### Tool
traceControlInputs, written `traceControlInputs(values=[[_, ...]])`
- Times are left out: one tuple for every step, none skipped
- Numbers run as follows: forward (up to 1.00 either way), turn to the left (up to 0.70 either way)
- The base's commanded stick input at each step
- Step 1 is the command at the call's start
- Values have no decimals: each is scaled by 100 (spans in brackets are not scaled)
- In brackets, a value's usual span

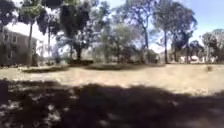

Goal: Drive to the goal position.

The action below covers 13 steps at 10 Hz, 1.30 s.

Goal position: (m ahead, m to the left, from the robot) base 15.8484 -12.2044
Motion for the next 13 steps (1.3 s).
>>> traceControlInputs(values=[[70,0],[70,0],[70,-5],[70,-23],[70,-33],[70,-14],[70,0],[70,0],[70,0],[70,0],[70,-10],[70,-35],[70,-26]])
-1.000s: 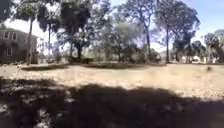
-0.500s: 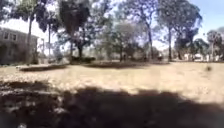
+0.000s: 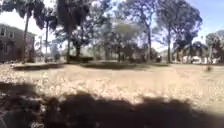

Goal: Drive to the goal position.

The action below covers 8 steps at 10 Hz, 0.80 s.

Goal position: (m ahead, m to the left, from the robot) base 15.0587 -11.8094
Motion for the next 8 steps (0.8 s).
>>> traceControlInputs(values=[[70,0],[70,0],[70,0],[70,-9],[70,-31],[70,-31],[70,0],[70,0]])
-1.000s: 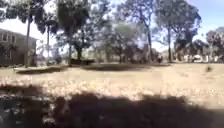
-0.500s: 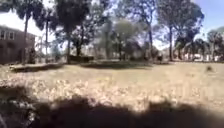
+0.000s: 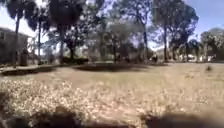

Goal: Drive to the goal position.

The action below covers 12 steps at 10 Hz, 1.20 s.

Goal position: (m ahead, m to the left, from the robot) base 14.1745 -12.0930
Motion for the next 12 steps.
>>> traceControlInputs(values=[[70,0],[70,0],[70,0],[70,0],[70,-35],[70,-34],[70,-7],[70,0],[70,0],[70,0],[70,0],[70,0]])
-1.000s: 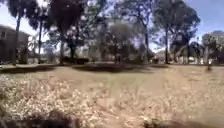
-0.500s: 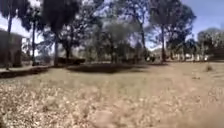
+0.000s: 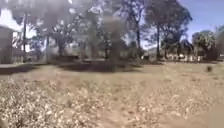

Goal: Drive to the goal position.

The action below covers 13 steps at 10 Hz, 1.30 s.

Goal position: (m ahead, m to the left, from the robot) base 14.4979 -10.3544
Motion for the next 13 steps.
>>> traceControlInputs(values=[[70,0],[70,0],[70,0],[70,0],[70,0],[70,0],[70,0],[70,0],[70,0],[70,0],[70,0],[70,0],[70,0]])
